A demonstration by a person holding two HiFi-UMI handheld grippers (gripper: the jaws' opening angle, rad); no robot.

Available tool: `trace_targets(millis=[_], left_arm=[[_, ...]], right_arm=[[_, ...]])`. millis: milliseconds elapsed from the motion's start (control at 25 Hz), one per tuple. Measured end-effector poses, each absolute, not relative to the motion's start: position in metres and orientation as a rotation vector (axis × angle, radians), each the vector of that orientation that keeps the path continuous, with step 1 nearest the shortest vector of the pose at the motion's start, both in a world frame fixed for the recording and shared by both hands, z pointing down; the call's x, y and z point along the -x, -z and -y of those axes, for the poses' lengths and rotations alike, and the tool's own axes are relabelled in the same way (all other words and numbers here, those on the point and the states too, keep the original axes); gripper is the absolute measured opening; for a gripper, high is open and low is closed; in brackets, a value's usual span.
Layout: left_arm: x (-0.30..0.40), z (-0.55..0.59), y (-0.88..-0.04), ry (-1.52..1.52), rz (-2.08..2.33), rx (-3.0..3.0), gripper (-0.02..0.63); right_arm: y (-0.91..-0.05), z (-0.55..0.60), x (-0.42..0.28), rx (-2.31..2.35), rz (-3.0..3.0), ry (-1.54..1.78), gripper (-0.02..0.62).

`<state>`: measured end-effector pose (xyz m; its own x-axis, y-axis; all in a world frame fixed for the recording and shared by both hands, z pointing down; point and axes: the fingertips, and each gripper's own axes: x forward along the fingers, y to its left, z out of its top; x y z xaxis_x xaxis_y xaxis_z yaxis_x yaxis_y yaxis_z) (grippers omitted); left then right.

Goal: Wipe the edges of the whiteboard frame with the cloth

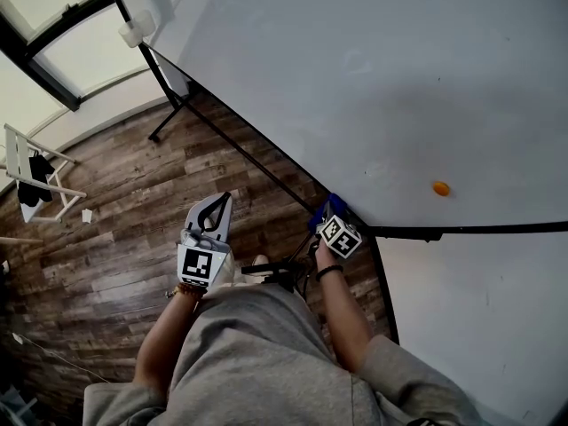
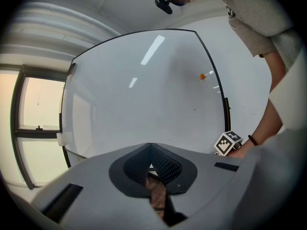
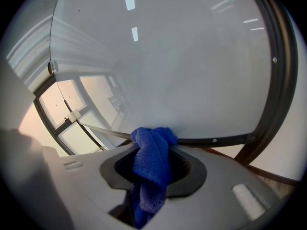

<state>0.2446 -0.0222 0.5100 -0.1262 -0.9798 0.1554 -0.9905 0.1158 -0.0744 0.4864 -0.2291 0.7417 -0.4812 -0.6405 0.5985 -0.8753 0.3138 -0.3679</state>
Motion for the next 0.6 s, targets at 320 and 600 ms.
trace_targets(millis=[320,600], left_arm=[[-0.232,0.017,-0.506,-0.236,2.307,-2.009,0.009],[-0.217,0.016,-0.502,-0.239,2.330,-2.007,0.008]], right_arm=[[-0.742,0.227,-0.470,-1.345,2.236,-0.971,0.140],[-0.742,0.227,-0.452,-1.321,2.261,-0.980,0.140]])
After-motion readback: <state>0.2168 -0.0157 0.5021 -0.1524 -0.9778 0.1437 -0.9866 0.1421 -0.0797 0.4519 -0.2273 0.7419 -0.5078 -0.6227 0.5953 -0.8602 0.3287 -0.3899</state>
